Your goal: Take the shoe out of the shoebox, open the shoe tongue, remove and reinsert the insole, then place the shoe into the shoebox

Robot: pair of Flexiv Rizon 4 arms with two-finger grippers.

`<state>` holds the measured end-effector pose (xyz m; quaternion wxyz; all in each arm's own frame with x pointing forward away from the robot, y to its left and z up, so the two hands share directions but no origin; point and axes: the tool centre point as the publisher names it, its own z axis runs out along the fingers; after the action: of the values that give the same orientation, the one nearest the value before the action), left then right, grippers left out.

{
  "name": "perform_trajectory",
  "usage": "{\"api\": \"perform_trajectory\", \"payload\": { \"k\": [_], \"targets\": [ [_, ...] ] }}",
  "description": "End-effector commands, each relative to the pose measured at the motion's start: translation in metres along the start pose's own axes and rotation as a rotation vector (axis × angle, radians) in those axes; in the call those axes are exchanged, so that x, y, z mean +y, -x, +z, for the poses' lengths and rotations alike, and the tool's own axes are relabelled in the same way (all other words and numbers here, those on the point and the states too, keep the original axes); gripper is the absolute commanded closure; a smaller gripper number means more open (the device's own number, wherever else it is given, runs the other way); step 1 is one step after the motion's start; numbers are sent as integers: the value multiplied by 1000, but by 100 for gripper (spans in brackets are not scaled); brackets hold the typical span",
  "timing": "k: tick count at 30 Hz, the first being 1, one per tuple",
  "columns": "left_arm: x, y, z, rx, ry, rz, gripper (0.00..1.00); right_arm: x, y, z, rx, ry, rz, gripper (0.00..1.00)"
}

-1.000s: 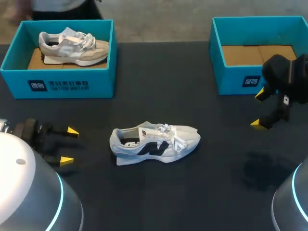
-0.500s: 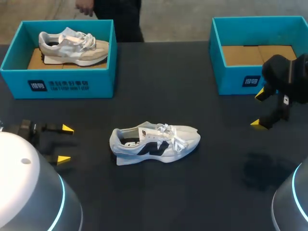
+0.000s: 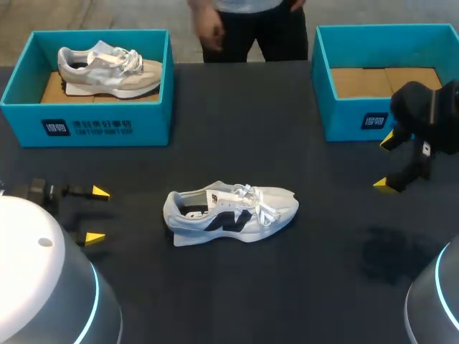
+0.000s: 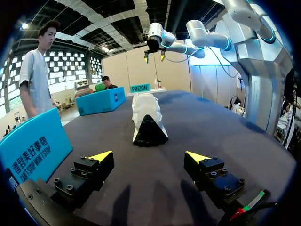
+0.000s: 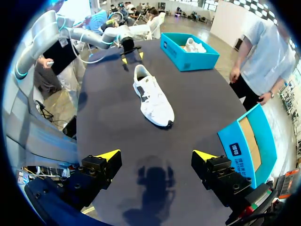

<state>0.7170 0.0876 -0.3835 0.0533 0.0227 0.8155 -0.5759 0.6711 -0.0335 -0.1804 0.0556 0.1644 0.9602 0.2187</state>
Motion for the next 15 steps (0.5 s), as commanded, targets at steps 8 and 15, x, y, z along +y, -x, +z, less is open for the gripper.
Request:
{"api": "perform_trajectory", "payload": {
  "k": [8,15],
  "targets": [
    [-4,-2,4,-25,14,6,0,1,1,1,2,-3,1,0],
    [-10,3,15,-103,25,-26,0,1,1,1,2,-3,1,0]
  ]
}}
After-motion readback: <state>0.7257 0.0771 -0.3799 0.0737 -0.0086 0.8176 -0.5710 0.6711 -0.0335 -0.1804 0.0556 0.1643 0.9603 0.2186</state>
